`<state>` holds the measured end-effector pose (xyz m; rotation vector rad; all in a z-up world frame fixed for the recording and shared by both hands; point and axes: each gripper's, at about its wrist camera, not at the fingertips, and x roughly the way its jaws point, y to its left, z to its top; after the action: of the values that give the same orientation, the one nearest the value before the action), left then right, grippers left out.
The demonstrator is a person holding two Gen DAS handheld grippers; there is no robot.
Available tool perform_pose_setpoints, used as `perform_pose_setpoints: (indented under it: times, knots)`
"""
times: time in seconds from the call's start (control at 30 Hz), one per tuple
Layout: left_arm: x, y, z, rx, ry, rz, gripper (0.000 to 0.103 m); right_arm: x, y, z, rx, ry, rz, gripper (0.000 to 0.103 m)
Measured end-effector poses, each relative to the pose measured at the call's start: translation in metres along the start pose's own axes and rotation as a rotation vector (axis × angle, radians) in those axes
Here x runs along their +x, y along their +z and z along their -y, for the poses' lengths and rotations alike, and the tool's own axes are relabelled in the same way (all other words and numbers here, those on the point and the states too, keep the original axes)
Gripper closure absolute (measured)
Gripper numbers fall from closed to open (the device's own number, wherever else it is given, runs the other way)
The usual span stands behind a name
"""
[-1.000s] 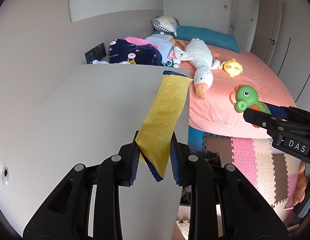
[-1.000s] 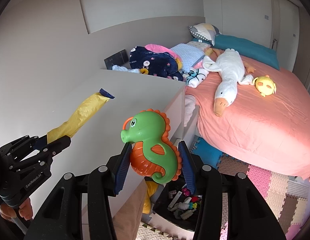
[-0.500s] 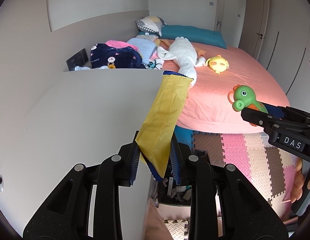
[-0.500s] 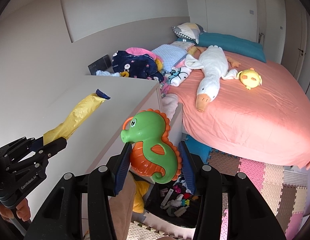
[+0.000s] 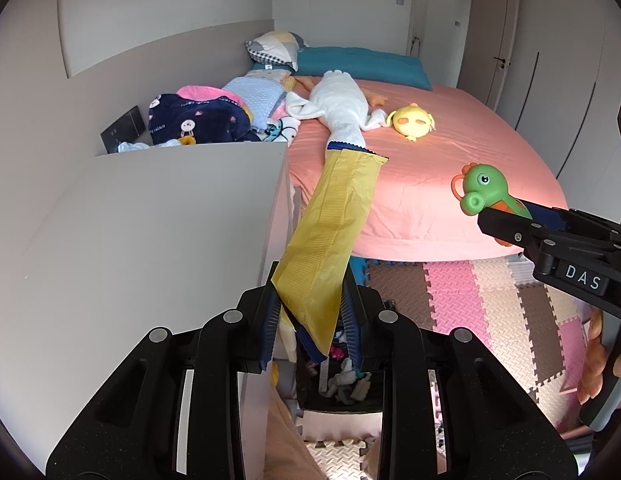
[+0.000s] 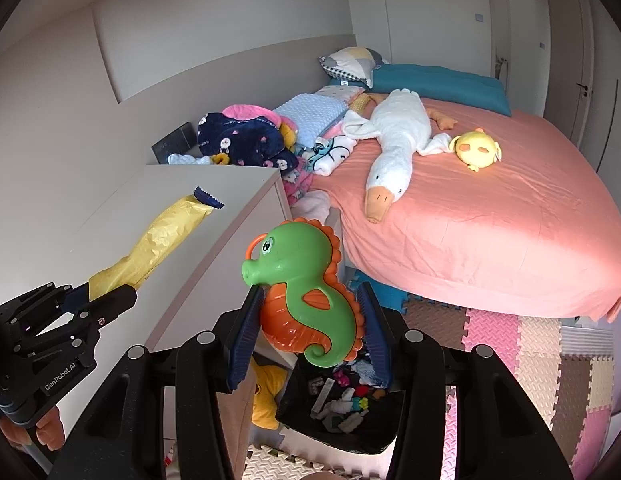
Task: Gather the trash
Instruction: 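Carry the yellow packet and green seahorse over the black bin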
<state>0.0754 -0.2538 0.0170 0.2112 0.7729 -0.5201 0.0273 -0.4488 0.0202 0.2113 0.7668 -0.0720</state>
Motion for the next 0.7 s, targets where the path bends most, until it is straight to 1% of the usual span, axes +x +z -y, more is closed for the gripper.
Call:
perform_pose_setpoints:
  times: [0.37, 0.7]
  knots:
    - [0.011, 0.010, 0.030, 0.045, -0.041, -0.009, 0.075, -0.003, 0.000, 0.026, 0.040, -0.036, 0.010, 0.054]
    - [0.028, 0.015, 0.044, 0.017, -0.086, -0.034, 0.075, -0.004, -0.001, 0.046, 0.072, -0.078, 0.018, 0.053]
